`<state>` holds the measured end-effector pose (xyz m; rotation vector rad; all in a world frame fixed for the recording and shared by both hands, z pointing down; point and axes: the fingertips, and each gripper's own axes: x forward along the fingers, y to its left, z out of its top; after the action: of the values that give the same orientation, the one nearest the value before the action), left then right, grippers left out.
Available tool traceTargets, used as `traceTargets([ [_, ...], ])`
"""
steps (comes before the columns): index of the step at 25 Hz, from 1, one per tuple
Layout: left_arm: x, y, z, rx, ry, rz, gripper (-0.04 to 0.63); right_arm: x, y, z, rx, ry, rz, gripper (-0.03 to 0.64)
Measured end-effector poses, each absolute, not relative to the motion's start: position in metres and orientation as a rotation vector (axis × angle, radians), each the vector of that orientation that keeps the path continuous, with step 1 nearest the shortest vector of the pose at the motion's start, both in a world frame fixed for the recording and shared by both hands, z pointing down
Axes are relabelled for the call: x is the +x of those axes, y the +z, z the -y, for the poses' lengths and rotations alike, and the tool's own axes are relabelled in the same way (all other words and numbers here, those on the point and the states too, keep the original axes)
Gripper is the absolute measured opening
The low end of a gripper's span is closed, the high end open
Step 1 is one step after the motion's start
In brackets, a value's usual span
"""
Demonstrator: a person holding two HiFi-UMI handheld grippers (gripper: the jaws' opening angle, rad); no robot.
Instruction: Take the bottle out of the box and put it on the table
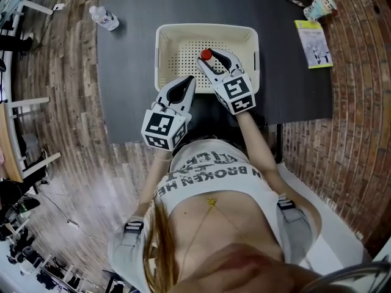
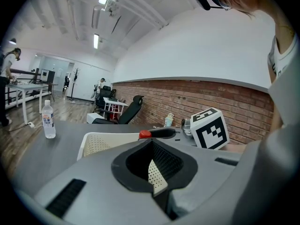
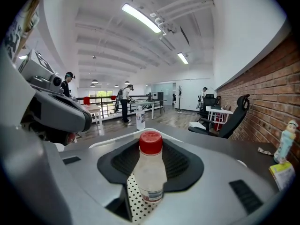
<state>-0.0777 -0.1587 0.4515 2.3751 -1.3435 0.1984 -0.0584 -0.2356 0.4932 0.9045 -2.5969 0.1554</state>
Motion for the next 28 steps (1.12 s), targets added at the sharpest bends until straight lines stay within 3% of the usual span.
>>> traceTargets([
  [28, -0.075, 0.447, 0.137, 2.371, 0.171, 1.365, 0.0, -0.033, 0.363, 0.211, 0.913, 0.039, 2.767, 0.144],
])
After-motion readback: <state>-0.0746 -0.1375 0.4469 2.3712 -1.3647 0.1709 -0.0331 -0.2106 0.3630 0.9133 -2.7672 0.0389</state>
